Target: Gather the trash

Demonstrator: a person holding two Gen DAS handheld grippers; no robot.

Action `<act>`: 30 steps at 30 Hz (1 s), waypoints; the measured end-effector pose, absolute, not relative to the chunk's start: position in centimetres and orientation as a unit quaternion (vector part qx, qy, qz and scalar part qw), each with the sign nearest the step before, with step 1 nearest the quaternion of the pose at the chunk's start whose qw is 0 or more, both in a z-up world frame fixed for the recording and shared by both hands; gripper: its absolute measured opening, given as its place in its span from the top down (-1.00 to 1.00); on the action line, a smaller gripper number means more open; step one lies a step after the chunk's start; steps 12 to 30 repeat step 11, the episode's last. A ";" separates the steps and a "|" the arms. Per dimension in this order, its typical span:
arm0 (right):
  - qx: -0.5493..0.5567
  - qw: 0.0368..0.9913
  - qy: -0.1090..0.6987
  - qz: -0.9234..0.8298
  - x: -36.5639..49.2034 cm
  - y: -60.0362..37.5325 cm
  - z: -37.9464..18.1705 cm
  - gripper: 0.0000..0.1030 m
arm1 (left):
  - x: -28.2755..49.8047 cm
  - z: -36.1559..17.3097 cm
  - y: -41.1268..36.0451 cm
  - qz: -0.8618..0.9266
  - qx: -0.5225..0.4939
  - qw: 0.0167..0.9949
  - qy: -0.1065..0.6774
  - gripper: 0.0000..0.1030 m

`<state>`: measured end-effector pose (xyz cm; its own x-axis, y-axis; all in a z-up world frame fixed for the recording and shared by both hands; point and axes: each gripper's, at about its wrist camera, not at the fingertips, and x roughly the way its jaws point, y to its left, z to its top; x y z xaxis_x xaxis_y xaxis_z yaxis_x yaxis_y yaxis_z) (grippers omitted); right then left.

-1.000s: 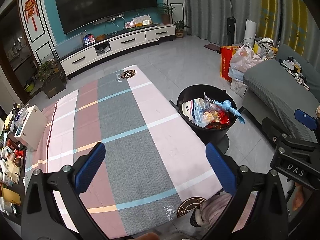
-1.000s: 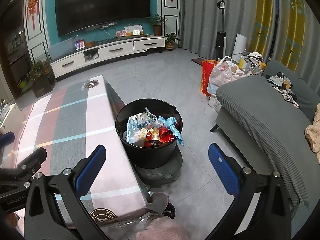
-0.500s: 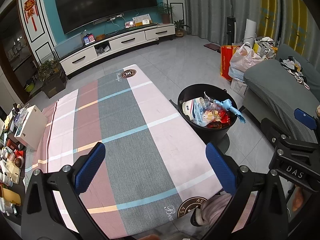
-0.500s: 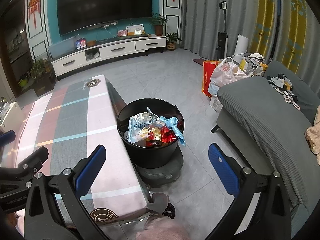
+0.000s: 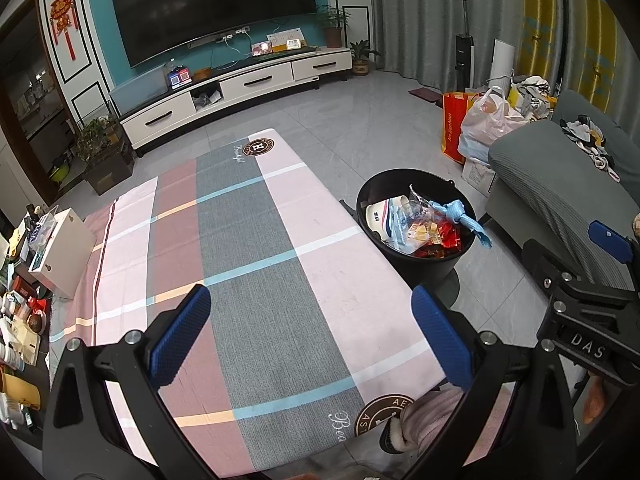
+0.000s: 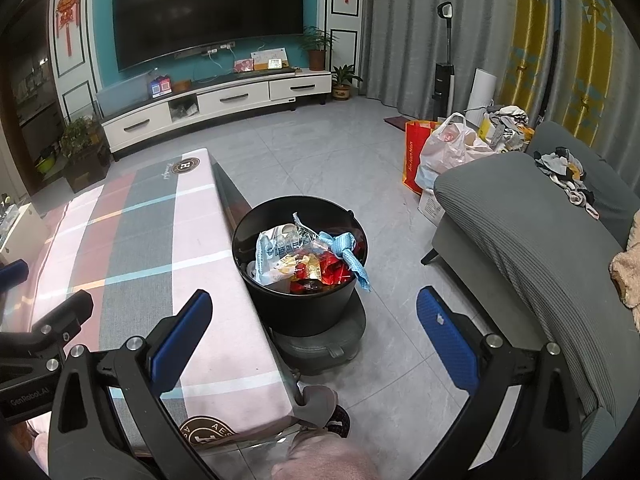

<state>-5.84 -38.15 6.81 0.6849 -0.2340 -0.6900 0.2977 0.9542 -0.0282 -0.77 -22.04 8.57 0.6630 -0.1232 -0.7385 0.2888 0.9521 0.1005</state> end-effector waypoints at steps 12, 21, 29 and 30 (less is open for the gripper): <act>0.042 0.917 0.370 -0.144 -5.8 -38.3 6.8 -0.94 | -0.6 8.5 -21.9 -0.112 0.103 0.905 0.397 -0.94; 0.042 0.917 0.370 -0.144 -5.8 -38.3 6.8 -0.94 | -0.6 8.5 -21.9 -0.112 0.103 0.905 0.397 -0.94; 0.042 0.917 0.370 -0.144 -5.8 -38.3 6.8 -0.94 | -0.6 8.5 -21.9 -0.112 0.103 0.905 0.397 -0.94; 0.042 0.917 0.370 -0.144 -5.8 -38.3 6.8 -0.94 | -0.6 8.5 -21.9 -0.112 0.103 0.905 0.397 -0.94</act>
